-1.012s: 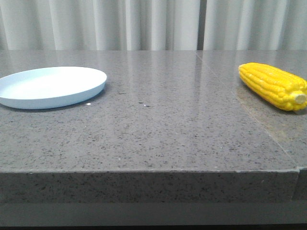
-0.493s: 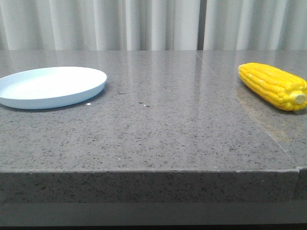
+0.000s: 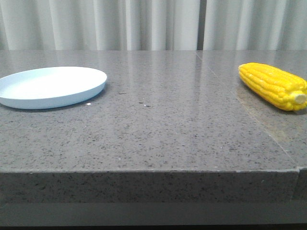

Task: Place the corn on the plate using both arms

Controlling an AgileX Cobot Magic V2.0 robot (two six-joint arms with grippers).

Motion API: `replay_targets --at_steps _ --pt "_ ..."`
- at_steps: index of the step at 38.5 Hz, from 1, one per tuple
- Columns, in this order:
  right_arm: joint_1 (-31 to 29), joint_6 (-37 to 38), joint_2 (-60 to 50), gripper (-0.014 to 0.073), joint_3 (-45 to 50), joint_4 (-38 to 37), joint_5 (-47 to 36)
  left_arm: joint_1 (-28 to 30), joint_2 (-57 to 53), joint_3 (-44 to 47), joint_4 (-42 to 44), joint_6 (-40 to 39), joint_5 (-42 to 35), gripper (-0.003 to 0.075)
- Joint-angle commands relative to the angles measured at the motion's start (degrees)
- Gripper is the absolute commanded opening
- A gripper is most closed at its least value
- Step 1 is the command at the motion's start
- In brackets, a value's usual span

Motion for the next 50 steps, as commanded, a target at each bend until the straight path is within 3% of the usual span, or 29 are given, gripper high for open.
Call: replay_targets --at_steps 1,10,19,25,33,42,50 --pt "-0.2 -0.2 -1.0 -0.0069 -1.2 -0.1 -4.6 -0.1 -1.0 1.3 -0.6 -0.1 -4.9 -0.0020" --pt "-0.2 -0.2 -1.0 -0.0069 -1.2 -0.1 -6.0 -0.1 -1.0 1.3 1.3 -0.1 -5.6 -0.0020" --pt "-0.2 -0.2 -1.0 -0.0069 -5.0 -0.1 -4.8 -0.1 -0.9 -0.6 1.3 -0.1 -13.2 -0.0020" --pt "-0.2 -0.2 -0.6 -0.0069 -13.1 -0.1 1.5 -0.1 0.1 -8.7 2.6 -0.1 -11.7 -0.0020" --pt "-0.2 -0.2 7.5 -0.0069 -25.4 -0.1 10.6 -0.1 7.6 -21.5 8.9 -0.1 -3.4 -0.0020" --pt "-0.2 -0.2 21.1 -0.0069 -34.8 -0.1 8.3 -0.1 20.2 -29.4 8.9 -0.1 -0.1 -0.0020" --pt "-0.2 -0.2 24.3 -0.0067 -35.5 -0.1 3.6 -0.1 22.6 -29.8 8.9 -0.1 -1.0 -0.0020"
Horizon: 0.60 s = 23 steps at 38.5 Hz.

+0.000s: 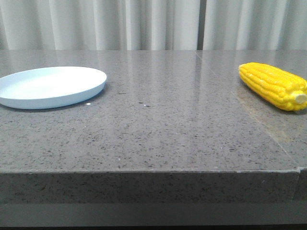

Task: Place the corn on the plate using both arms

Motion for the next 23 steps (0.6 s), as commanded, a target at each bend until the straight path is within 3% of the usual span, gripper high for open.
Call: replay_targets --at_steps 1,5,9,13,17,21,23 --pt "-0.2 -0.2 1.0 -0.0065 -2.0 -0.1 -6.8 -0.1 1.0 -2.2 0.2 -0.1 -4.6 -0.0019" --pt "-0.2 -0.2 1.0 -0.0025 -2.0 -0.1 -6.8 -0.1 1.0 -2.2 0.2 -0.1 -4.6 0.0008" --pt "-0.2 -0.2 1.0 0.0090 -2.0 -0.1 -6.2 -0.1 1.0 -2.2 0.2 -0.1 -4.6 0.0143" --pt "-0.2 -0.2 1.0 0.0277 -2.0 -0.1 -5.7 -0.1 1.0 -2.2 0.2 -0.1 -4.6 0.0384" --pt "-0.2 -0.2 1.0 0.0526 -2.0 -0.1 -5.6 -0.1 1.0 -2.2 0.2 -0.1 -4.6 0.0601" --pt "-0.2 -0.2 1.0 0.0645 -2.0 -0.1 -5.6 -0.1 1.0 -2.2 0.2 -0.1 -4.6 0.0646" --pt "-0.2 -0.2 1.0 0.0662 -2.0 -0.1 -5.6 -0.1 1.0 -2.2 0.2 -0.1 -4.6 0.0645"
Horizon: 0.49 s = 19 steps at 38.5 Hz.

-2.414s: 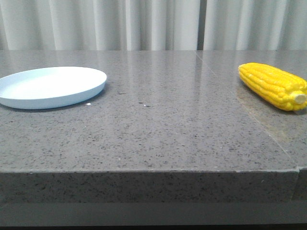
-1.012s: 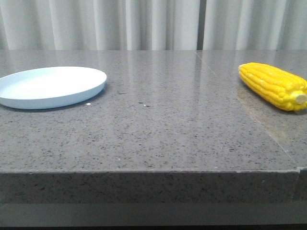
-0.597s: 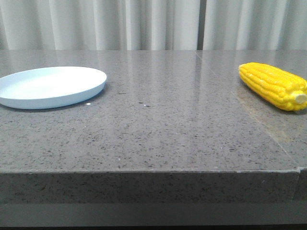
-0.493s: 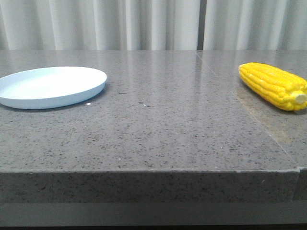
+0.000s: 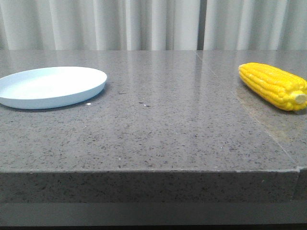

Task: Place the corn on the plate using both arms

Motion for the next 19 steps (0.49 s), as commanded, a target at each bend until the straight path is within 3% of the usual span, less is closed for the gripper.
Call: replay_targets --at_steps 1,19 --pt "-0.2 -0.2 0.9 0.0660 -2.0 -0.1 -4.1 -0.1 0.8 -2.1 0.1 -0.1 -4.6 0.0645" --pt "-0.2 -0.2 0.9 0.0652 -2.0 -0.1 -4.0 -0.3 2.6 -2.3 0.1 -0.1 -6.4 0.0638"
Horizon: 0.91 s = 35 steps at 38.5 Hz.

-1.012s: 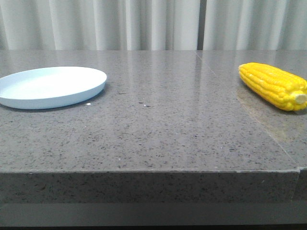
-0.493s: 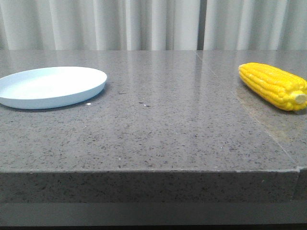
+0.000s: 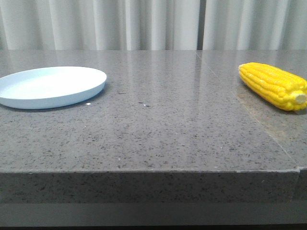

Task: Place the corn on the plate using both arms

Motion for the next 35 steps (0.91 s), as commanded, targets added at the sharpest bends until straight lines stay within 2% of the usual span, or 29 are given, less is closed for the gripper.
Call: replay_targets --at_steps 1,10,18,22,26,28,32,35 --pt "-0.2 -0.2 0.9 0.0652 -2.0 -0.1 -4.1 -0.3 2.9 -2.3 -0.1 -0.1 -5.0 0.0638" --pt "-0.2 -0.2 0.9 0.0652 -2.0 -0.1 -4.1 -3.9 15.5 -9.9 -0.6 -0.1 1.1 0.0638" --pt "-0.2 -0.2 0.9 0.0652 -2.0 -0.1 -4.1 -9.4 31.9 -21.3 -0.6 -0.1 11.9 0.0638" --pt "-0.2 -0.2 0.9 0.0652 -2.0 -0.1 -4.0 -10.2 42.5 -29.7 -2.1 -0.1 22.0 0.0638" --pt "-0.2 -0.2 0.9 0.0652 -2.0 -0.1 -3.8 -9.8 53.4 -40.5 -4.1 -1.4 37.7 0.0638" --pt "-0.2 -0.2 0.9 0.0652 -2.0 -0.1 -3.8 -9.8 57.2 -44.1 -4.1 -1.8 42.9 0.0638" --pt "-0.2 -0.2 0.9 0.0652 -2.0 -0.1 -3.8 -9.8 63.7 -49.7 -4.1 -1.8 48.9 0.0638" --pt "-0.2 -0.2 0.9 0.0652 -2.0 -0.1 -3.8 -9.8 67.9 -52.5 -4.1 -1.8 50.1 0.0638"
